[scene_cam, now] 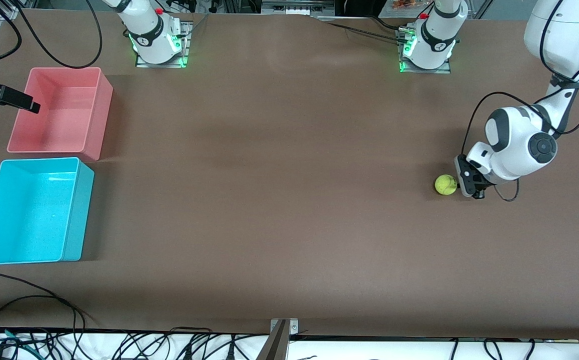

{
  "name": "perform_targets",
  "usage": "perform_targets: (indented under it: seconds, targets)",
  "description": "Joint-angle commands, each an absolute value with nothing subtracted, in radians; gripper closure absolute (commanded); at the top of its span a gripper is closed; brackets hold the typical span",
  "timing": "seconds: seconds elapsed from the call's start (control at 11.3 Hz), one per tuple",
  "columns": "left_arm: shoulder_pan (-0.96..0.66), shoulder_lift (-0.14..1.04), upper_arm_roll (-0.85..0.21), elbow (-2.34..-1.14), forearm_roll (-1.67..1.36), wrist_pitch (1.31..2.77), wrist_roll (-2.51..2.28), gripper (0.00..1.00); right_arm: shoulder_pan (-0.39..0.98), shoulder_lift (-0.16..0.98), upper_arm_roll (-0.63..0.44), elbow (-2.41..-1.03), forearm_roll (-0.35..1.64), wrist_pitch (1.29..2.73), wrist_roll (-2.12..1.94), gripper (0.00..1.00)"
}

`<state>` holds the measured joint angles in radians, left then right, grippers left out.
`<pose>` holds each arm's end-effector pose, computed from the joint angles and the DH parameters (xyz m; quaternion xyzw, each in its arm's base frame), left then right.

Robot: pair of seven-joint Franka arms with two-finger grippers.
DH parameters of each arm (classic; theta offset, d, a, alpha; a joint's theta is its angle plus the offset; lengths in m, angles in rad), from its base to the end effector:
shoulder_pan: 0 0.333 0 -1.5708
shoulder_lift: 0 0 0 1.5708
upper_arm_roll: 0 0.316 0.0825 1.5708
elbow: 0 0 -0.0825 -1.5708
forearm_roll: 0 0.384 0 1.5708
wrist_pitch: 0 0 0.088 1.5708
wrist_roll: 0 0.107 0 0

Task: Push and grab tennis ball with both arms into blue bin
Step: 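Push the tennis ball with the left gripper toward the blue bin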

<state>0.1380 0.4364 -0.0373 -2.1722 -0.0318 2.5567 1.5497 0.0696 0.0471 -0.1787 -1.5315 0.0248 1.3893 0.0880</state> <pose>0.5540 0.0560 0.1844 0.7583 -0.6511 -0.0055 0.0301 0.5453 -0.0543 0.6030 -0.9908 0.0972 0.0940 0.0092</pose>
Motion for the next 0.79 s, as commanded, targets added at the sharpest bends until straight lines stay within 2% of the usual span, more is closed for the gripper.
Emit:
perform_targets:
  seconds: [0.0, 0.09, 0.18, 0.71]
  targets:
    - [0.026, 0.479, -0.096, -2.077, -0.139, 2.560, 1.425, 1.00, 0.069, 0.070, -0.183, -1.514, 0.028, 1.387, 0.074, 0.00]
    - [0.005, 0.480, -0.186, -2.053, -0.141, 2.559, 1.250, 1.00, 0.069, 0.074, -0.183, -1.509, 0.028, 1.387, 0.074, 0.00]
    - [-0.008, 0.482, -0.201, -2.051, -0.126, 2.559, 1.141, 1.00, 0.071, 0.074, -0.183, -1.508, 0.028, 1.387, 0.074, 0.00]
    - [0.017, 0.480, -0.195, -2.057, -0.114, 2.554, 1.204, 1.00, 0.071, 0.086, -0.183, -1.493, 0.020, 1.422, 0.075, 0.00]
